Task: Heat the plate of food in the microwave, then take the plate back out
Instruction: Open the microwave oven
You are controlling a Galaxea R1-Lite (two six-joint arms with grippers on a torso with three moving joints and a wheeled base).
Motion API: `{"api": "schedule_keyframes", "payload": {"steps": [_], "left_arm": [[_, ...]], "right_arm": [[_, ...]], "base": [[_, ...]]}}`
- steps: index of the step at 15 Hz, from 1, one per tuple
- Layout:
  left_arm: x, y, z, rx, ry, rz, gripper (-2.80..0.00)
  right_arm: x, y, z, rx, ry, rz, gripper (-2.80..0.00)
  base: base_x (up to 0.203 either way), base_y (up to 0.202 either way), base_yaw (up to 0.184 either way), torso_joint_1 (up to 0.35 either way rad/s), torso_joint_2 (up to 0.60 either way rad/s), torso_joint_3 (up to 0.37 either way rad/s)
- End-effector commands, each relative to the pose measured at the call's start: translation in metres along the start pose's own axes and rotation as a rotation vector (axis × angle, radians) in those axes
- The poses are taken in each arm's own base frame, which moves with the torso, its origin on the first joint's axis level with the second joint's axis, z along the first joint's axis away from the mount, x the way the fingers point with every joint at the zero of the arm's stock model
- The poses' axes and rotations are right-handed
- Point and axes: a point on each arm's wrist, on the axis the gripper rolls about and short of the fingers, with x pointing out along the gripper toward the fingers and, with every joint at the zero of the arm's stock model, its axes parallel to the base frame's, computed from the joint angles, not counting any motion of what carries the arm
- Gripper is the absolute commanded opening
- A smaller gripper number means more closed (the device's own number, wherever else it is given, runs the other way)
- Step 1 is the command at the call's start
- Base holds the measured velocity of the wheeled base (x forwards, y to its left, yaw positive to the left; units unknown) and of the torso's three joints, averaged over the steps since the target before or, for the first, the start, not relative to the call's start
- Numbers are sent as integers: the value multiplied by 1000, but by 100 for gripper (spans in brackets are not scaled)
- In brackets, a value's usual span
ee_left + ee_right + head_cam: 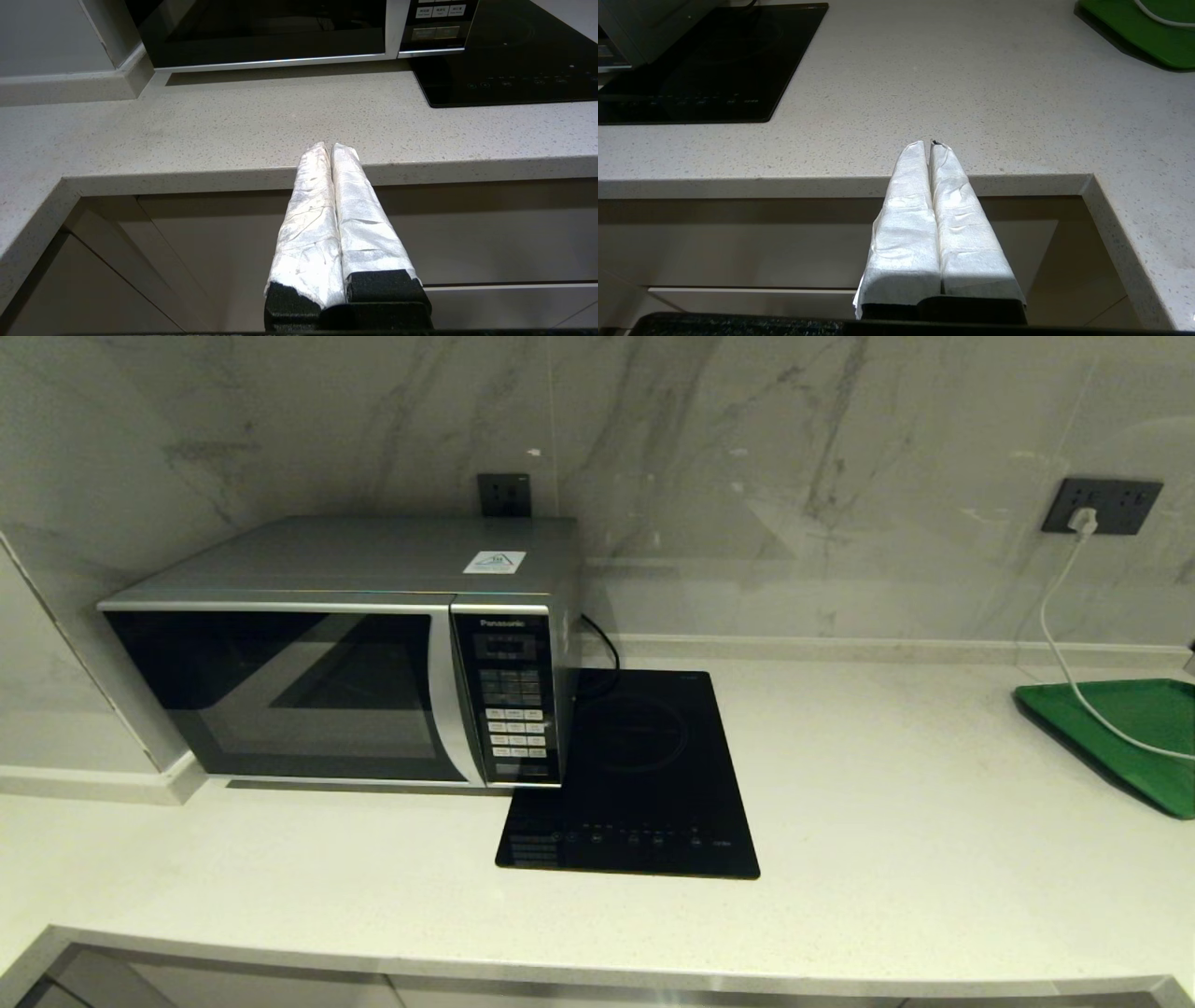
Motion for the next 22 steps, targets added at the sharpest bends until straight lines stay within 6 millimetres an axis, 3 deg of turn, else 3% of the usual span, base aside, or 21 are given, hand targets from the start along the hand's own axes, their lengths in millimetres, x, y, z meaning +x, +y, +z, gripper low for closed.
{"api": "schedule_keyframes", "payload": {"steps": [1, 10, 11, 14, 15, 17, 20, 22], "left_arm": [[0, 0, -1, -13, 4, 2, -280], [-1, 0, 4, 10, -5, 8, -280], [-4, 1, 19, 13, -30, 4, -280], [-15, 6, 104, -39, -78, -29, -280], [-12, 9, 136, -78, -47, -66, -280], [0, 14, 178, -144, 103, -211, -280], [46, -2, 199, -236, 353, -480, -280], [68, -18, 215, -276, 383, -594, -280]], "right_arm": [[0, 0, 0, 0, 2, 0, -280], [0, 0, 0, 0, 2, 0, -280], [0, 0, 0, 0, 2, 0, -280], [0, 0, 0, 0, 2, 0, -280], [0, 0, 0, 0, 3, 0, -280], [0, 0, 0, 0, 3, 0, -280], [0, 0, 0, 0, 3, 0, -280], [0, 0, 0, 0, 2, 0, -280]], "base": [[0, 0, 0, 0, 0, 0], [0, 0, 0, 0, 0, 0], [0, 0, 0, 0, 0, 0], [0, 0, 0, 0, 0, 0], [0, 0, 0, 0, 0, 0], [0, 0, 0, 0, 0, 0], [0, 0, 0, 0, 0, 0], [0, 0, 0, 0, 0, 0]]}}
